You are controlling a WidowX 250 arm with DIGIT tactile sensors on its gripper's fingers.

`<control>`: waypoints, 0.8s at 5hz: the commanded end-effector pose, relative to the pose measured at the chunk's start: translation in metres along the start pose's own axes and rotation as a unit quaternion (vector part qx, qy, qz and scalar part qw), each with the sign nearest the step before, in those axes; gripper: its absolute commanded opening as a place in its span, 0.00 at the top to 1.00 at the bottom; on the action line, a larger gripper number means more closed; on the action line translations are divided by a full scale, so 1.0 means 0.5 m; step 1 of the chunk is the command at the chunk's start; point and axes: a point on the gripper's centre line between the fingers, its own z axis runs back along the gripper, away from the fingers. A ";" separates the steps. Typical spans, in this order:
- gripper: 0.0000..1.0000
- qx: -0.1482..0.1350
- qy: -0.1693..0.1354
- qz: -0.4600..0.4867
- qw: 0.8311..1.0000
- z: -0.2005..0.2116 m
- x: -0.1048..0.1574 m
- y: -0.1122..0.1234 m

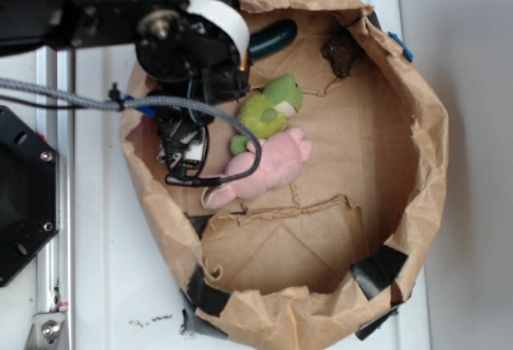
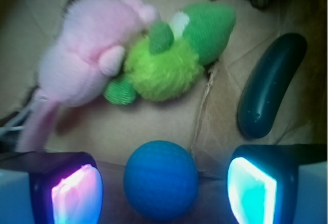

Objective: Grab the blue ball.

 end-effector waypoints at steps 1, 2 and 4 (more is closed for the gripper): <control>0.00 0.022 0.006 0.006 1.000 -0.040 0.017 0.010; 0.00 0.008 0.011 0.002 1.000 -0.064 0.016 -0.002; 1.00 -0.006 0.014 -0.006 1.000 -0.076 0.013 -0.017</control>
